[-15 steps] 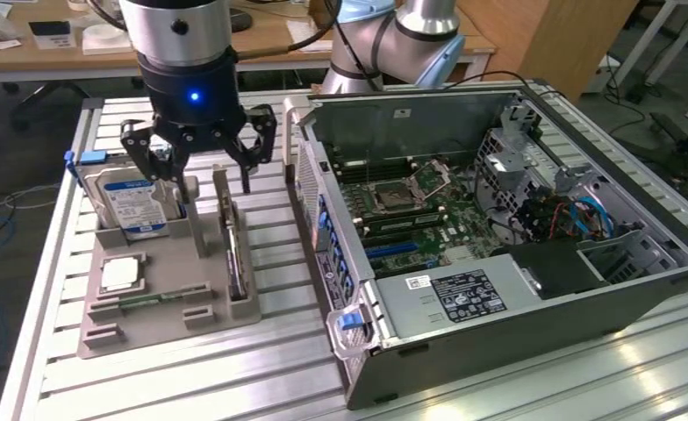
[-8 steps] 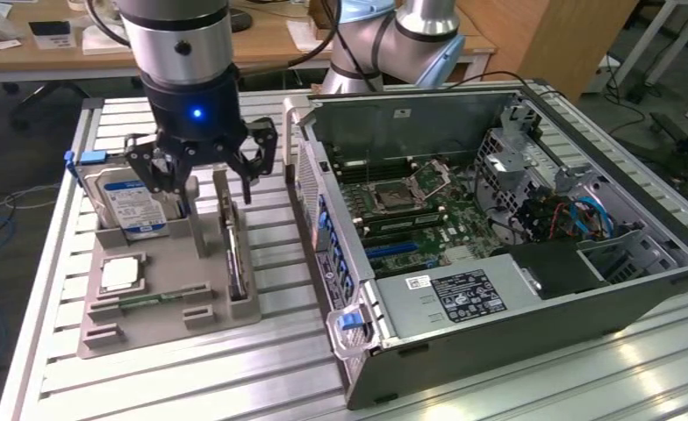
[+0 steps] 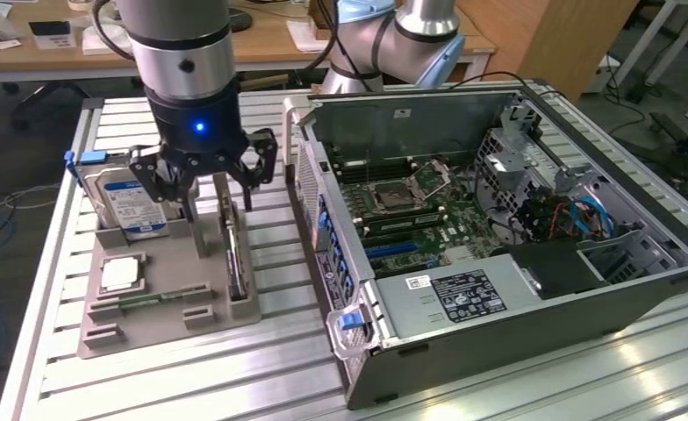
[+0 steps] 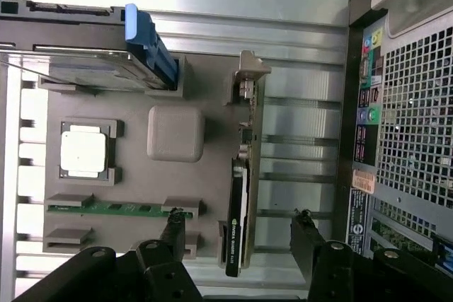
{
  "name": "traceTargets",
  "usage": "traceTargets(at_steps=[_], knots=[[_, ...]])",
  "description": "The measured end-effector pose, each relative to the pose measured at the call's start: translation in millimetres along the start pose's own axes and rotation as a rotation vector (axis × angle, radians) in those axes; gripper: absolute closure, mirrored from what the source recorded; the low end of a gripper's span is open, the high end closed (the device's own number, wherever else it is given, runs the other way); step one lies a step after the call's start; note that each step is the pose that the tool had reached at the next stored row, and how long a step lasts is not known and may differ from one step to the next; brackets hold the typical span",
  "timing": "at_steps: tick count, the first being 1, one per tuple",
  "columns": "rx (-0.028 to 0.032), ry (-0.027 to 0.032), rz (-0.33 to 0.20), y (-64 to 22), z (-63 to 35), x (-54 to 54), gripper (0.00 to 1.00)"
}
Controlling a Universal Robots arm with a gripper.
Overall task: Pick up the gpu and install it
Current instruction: 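Pick up the gpu and move the gpu toward the slot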
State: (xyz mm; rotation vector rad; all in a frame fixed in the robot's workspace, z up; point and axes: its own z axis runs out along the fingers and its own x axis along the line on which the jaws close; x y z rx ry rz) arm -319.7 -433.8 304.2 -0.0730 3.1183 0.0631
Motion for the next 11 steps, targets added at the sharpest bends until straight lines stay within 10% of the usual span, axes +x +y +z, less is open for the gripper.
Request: traceTargets(at_steps=[11], knots=[[0.0, 0.0001, 0.0, 2.1, 20.0, 0.0, 0.29]])
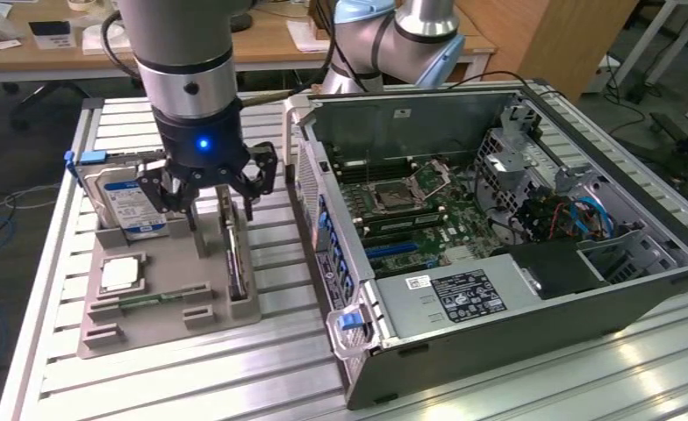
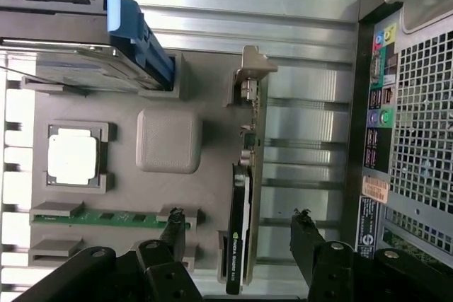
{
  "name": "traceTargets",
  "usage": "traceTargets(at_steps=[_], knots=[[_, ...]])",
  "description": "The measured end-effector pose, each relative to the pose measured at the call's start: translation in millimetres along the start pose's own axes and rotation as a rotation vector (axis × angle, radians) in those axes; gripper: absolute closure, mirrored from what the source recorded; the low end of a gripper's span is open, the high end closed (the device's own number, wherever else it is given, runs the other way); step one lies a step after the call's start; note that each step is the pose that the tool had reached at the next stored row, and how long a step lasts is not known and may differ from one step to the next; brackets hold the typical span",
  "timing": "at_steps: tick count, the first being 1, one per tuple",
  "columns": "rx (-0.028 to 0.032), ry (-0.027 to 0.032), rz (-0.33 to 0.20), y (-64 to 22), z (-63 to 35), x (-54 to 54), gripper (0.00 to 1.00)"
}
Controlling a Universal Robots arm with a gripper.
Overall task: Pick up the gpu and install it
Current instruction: 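Pick up the gpu and move the gpu toward the slot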
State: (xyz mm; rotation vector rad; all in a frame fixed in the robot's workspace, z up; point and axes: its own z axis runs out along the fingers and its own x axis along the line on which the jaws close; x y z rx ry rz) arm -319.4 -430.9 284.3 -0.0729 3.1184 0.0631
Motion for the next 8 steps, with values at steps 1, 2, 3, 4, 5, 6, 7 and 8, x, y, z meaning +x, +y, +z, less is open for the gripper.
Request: traceTargets(at_steps=[1, 2, 3, 4, 5, 6, 7, 8], knots=[[0.0, 0.0, 0.0, 0.1, 1.8, -0.1, 0.29], [0.0, 0.0001, 0.0, 0.2, 3.7, -0.1, 0.29], [0.0, 0.0, 0.0, 0.1, 5.5, -0.2, 0.29], [-0.0001, -0.0001, 0.0, 0.1, 7.4, -0.2, 0.29], [0.0, 0.0, 0.0, 0.1, 9.2, -0.3, 0.29], [0.0, 0.0, 0.0, 0.1, 11.0, -0.3, 0.29], [0.0, -0.0001, 0.001, 0.1, 12.8, -0.5, 0.29], [-0.0001, -0.0001, 0.0, 0.1, 14.6, -0.6, 0.29]])
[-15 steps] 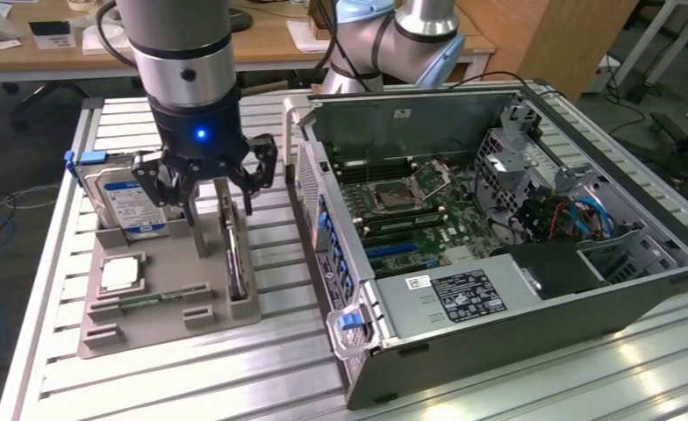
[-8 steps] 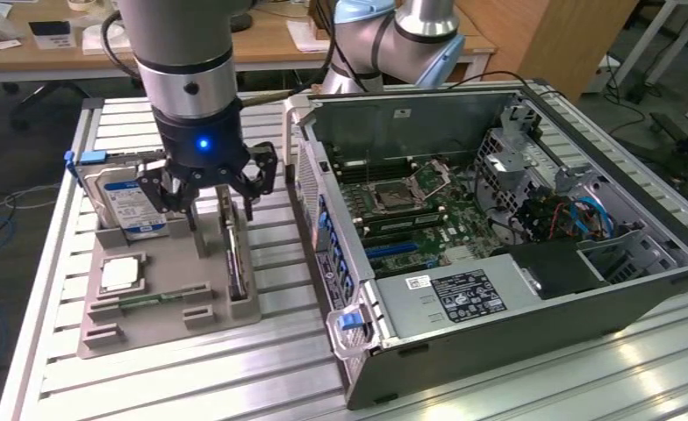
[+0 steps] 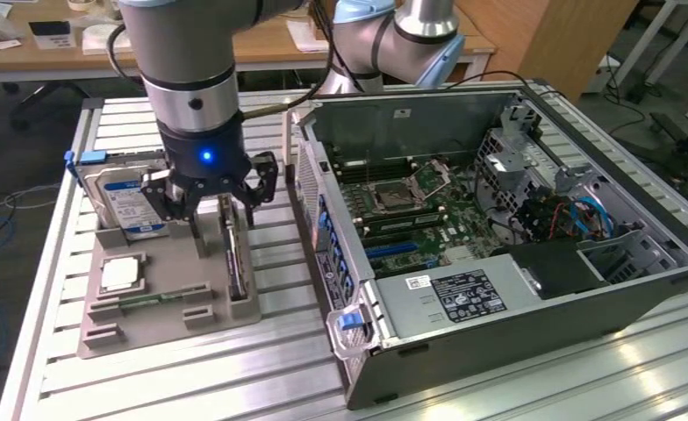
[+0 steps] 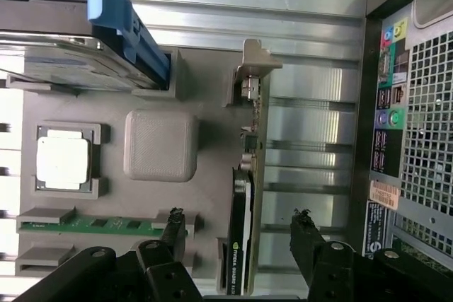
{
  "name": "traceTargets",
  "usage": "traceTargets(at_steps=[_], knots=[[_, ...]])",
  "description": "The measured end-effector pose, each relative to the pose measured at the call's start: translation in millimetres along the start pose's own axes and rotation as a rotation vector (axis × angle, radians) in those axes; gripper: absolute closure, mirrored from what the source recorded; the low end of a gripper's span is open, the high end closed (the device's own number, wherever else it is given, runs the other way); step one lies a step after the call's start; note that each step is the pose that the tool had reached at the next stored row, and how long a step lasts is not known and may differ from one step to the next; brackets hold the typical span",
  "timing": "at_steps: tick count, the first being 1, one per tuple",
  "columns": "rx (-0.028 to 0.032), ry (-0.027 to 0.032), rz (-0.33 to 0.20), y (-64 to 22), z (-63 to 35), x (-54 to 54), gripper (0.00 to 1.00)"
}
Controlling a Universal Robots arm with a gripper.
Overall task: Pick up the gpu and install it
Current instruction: 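Pick up the gpu and move the gpu toward the slot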
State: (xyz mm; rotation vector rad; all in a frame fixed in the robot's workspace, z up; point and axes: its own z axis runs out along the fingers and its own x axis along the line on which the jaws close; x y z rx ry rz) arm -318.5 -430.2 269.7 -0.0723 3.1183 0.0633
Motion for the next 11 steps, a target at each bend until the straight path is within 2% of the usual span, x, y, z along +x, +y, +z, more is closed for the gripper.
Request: traceTargets(at_steps=[11], knots=[[0.0001, 0.0001, 0.0, 5.5, 20.2, -0.9, 0.29]])
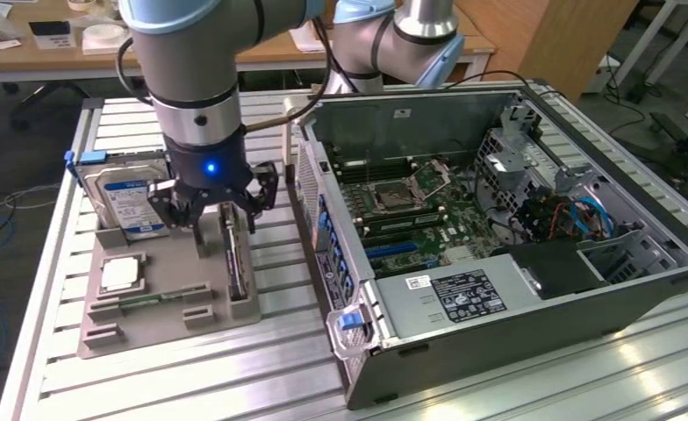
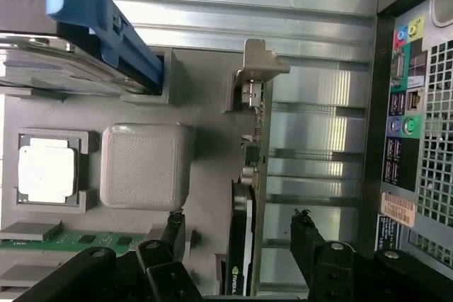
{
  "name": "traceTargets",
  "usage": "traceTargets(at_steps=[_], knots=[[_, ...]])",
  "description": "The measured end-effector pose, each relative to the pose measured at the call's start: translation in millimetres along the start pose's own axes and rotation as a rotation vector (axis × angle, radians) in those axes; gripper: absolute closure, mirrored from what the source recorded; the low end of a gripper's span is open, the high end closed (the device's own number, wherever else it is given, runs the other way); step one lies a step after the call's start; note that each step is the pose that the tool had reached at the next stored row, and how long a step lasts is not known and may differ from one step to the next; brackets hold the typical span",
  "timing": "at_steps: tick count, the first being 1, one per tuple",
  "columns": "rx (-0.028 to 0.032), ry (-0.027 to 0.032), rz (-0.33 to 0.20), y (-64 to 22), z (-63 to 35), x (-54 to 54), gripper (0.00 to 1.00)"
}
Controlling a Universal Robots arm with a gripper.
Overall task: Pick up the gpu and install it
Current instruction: 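Pick up the gpu and move the gpu toward the slot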
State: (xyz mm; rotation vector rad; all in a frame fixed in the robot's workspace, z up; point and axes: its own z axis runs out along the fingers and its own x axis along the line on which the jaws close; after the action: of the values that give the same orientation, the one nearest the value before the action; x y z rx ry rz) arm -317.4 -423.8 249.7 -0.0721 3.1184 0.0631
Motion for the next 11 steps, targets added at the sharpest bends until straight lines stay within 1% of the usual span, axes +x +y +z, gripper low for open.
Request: traceTargets(at_steps=[11], knots=[[0.0001, 0.0, 0.001, 2.9, 20.1, 0.2, 0.29]])
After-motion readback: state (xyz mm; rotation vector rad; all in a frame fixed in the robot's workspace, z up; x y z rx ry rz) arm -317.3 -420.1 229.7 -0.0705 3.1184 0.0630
